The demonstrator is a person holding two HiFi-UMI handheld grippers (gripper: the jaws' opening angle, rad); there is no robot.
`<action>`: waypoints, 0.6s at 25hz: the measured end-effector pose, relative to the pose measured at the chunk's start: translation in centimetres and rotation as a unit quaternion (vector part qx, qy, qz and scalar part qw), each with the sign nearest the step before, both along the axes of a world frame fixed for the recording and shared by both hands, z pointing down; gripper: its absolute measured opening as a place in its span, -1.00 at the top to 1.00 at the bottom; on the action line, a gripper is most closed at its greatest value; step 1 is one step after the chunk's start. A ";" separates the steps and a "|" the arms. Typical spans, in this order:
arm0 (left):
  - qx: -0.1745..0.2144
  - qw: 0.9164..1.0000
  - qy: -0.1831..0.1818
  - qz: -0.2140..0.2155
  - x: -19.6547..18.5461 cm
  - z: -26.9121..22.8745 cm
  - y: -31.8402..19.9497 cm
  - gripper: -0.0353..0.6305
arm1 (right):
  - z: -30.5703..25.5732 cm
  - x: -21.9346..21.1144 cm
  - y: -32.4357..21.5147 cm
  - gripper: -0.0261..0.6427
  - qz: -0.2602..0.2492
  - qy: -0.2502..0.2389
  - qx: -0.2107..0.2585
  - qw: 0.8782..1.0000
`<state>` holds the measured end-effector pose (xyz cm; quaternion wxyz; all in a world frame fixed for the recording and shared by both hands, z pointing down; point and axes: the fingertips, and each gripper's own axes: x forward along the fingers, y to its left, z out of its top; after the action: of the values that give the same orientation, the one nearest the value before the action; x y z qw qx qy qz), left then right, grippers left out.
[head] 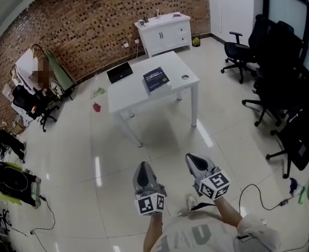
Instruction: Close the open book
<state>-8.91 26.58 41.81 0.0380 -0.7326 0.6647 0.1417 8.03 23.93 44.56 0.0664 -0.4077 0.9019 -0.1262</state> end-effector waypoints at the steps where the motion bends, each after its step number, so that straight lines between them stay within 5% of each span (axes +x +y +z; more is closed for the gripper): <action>1: -0.001 1.000 -0.005 0.008 0.3 -0.2 0.5 0.88 | -0.2 0.0 0.4 0.91 0.009 0.003 0.002 1.000; 15: -0.006 0.999 -0.030 0.044 -0.4 -0.1 5.7 0.88 | -0.4 -2.3 6.3 0.91 0.042 0.004 0.012 0.999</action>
<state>-9.27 32.24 41.71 0.0473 -0.7649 0.6316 0.1174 5.75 30.27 44.15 0.0733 -0.4448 0.8857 -0.1109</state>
